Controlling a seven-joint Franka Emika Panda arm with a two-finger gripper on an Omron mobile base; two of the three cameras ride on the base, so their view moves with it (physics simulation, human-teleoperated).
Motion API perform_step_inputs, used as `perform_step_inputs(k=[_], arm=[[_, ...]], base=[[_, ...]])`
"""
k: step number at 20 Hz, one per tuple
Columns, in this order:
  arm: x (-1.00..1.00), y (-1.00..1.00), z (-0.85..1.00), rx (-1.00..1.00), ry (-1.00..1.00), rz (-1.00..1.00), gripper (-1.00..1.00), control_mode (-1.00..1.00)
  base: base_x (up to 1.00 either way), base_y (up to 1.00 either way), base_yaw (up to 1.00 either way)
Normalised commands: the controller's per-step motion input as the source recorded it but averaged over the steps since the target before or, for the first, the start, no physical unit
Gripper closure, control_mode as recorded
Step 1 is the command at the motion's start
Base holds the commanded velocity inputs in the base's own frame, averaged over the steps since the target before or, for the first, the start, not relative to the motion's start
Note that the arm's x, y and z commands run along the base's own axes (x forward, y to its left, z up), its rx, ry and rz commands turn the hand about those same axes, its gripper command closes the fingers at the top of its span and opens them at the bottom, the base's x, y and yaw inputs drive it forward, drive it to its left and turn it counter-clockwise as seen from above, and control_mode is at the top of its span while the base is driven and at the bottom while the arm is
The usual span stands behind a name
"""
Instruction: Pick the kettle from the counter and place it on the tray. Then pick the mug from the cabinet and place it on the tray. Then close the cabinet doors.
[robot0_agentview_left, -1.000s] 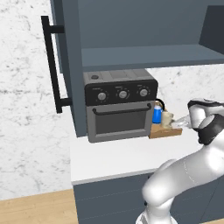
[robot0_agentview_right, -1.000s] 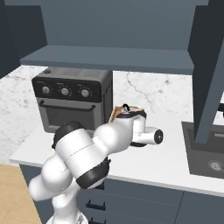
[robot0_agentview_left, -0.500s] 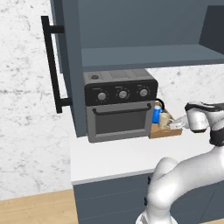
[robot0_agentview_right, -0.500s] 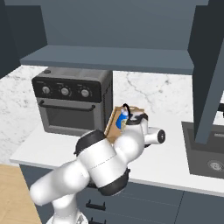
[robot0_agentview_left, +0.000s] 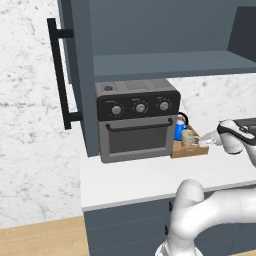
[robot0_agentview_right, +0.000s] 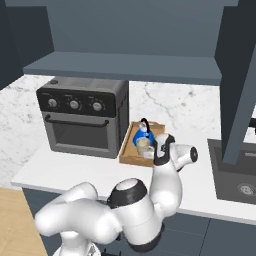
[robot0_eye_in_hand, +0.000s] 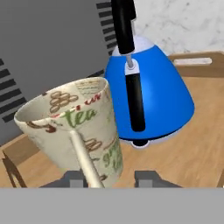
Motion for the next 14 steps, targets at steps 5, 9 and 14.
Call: perform_step_inputs(k=[5, 9, 14], arm=[[-0.47, 0.0, 0.0, 0.0, -0.02, 0.0, -1.0, -1.0], [-0.53, 0.03, 0.2, 0.02, -0.19, 0.0, -1.0, -1.0], [-0.26, 0.15, 0.41, 0.07, -0.26, 0.0, -1.0, -1.0]], base=[[0.0, 0.0, 0.0], [0.0, 0.0, 0.0], [0.0, 0.0, 0.0]])
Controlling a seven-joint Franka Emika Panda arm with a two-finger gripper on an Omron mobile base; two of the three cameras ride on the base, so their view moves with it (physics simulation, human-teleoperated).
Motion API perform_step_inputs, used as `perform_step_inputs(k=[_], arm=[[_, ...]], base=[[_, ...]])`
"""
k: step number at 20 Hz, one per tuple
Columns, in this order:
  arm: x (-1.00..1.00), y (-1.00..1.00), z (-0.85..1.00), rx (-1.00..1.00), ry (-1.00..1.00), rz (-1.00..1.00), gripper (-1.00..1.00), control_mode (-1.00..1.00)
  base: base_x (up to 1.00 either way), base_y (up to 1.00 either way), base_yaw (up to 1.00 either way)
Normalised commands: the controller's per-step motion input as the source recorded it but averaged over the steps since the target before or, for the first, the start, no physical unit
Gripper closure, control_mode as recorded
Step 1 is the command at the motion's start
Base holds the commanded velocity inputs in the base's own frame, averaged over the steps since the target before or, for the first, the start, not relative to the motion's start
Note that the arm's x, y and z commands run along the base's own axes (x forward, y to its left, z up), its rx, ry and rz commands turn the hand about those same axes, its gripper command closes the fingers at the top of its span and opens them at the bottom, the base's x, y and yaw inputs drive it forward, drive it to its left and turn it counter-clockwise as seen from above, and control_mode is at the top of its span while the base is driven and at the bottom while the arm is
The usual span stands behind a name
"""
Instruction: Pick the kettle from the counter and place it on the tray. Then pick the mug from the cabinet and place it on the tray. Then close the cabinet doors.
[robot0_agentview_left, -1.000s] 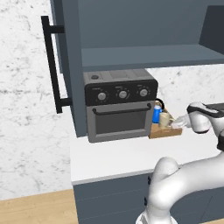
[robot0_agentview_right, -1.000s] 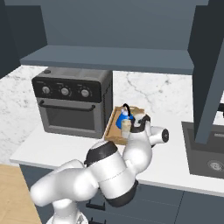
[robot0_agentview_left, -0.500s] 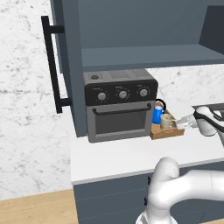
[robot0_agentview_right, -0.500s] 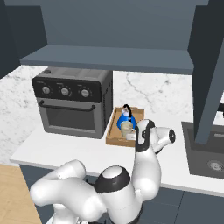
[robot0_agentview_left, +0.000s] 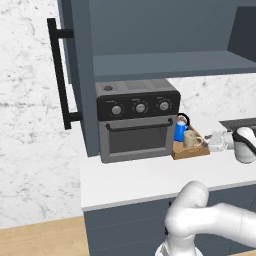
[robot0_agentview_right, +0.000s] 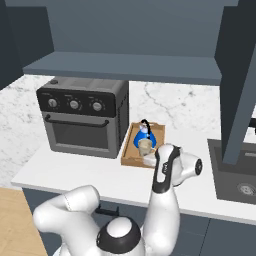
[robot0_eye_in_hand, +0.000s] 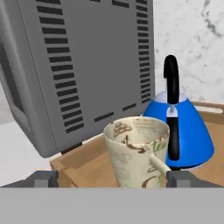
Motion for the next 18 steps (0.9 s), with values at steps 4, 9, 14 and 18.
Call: perform_step_inputs(k=[4, 9, 14, 18], arm=[[-0.21, -0.01, 0.46, 0.12, -0.12, -0.02, -1.0, -1.0], [-0.31, -0.29, 0.68, 0.2, 0.0, -0.11, -1.0, -1.0], [-0.28, -0.46, 0.78, 0.21, 0.04, -0.12, -1.0, -1.0], [-0.24, -0.42, 0.41, 0.17, 0.0, -0.04, -1.0, -1.0]], base=[[0.0, 0.0, 0.0], [0.0, 0.0, 0.0], [0.0, 0.0, 0.0], [0.0, 0.0, 0.0]])
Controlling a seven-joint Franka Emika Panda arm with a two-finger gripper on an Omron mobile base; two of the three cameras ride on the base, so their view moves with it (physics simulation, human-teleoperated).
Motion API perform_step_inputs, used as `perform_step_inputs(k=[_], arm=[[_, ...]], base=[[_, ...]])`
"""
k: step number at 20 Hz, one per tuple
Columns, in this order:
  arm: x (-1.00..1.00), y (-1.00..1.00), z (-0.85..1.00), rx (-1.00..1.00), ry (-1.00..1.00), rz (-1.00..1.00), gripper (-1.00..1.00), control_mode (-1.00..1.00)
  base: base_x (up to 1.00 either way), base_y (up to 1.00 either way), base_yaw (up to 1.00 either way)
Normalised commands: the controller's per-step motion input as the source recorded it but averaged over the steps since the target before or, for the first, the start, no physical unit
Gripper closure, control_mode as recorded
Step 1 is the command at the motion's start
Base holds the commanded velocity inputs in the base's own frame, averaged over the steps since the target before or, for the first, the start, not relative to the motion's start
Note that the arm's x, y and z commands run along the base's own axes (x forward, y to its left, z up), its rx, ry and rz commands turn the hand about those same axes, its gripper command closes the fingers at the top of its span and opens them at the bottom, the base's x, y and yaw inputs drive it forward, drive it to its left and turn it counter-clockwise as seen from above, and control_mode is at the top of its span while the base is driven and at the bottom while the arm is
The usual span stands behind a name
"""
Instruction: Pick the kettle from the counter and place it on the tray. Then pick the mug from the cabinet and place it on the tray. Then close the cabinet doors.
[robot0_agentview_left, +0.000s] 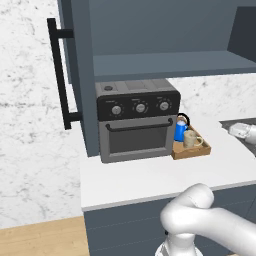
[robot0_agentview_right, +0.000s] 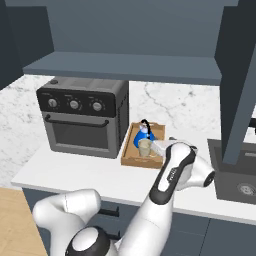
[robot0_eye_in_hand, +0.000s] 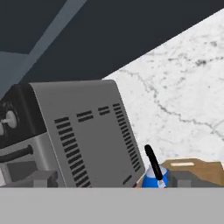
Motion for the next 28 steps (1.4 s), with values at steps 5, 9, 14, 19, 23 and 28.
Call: perform_step_inputs(k=[5, 9, 14, 19, 23, 28], arm=[[-0.14, -0.37, 0.08, 0.16, 0.0, 0.0, -1.0, -1.0], [-0.01, -0.24, 0.0, 0.2, 0.0, 0.0, -1.0, -1.0], [-0.15, -0.35, 0.17, 0.33, -0.06, 0.0, -1.0, -1.0], [-0.14, -0.41, 0.51, 0.38, -0.11, 0.0, -1.0, -1.0], [-0.05, -0.31, 0.28, 0.13, -0.08, 0.0, -1.0, -1.0], [-0.05, -0.53, 0.21, 0.09, -0.05, -0.03, -1.0, -1.0]], base=[[0.0, 0.0, 0.0], [0.0, 0.0, 0.0], [0.0, 0.0, 0.0], [0.0, 0.0, 0.0], [0.0, 0.0, 0.0], [0.0, 0.0, 0.0]])
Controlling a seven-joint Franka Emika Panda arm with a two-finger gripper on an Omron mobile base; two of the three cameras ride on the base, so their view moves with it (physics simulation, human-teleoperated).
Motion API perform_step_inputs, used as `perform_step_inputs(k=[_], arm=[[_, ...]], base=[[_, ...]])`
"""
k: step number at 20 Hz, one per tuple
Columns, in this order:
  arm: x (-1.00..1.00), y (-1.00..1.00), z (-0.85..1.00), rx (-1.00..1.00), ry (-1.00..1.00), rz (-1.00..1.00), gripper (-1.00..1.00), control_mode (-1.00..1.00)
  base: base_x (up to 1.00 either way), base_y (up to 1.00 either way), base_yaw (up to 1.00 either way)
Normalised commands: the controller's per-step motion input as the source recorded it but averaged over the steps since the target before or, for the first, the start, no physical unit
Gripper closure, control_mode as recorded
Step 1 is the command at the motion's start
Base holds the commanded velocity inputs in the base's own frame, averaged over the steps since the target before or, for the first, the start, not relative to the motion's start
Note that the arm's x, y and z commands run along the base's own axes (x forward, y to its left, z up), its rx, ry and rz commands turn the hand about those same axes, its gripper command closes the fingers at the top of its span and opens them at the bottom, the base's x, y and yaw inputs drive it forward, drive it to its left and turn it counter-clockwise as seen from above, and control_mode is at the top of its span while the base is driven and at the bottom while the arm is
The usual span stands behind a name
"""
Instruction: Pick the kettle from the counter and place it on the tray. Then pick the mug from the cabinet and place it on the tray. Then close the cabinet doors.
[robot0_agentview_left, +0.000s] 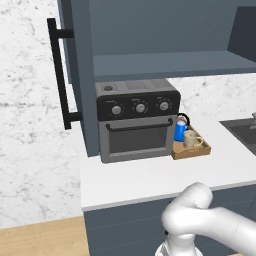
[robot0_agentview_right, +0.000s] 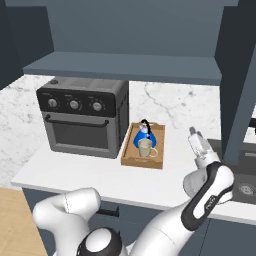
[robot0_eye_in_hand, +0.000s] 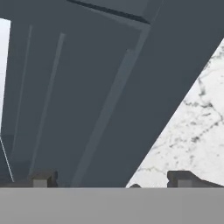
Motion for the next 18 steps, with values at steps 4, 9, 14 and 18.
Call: perform_step_inputs(k=[4, 9, 14, 18], arm=[[-0.18, -0.64, 0.28, 0.06, -0.01, -0.06, -1.0, -1.0], [-0.16, -0.62, 0.15, 0.04, 0.0, -0.09, -1.0, -1.0], [-0.03, -0.5, 0.0, 0.08, 0.0, -0.03, -1.0, -1.0], [0.0, -0.45, 0.0, 0.12, 0.0, -0.01, -1.0, -1.0]], base=[[0.0, 0.0, 0.0], [0.0, 0.0, 0.0], [0.0, 0.0, 0.0], [0.0, 0.0, 0.0]])
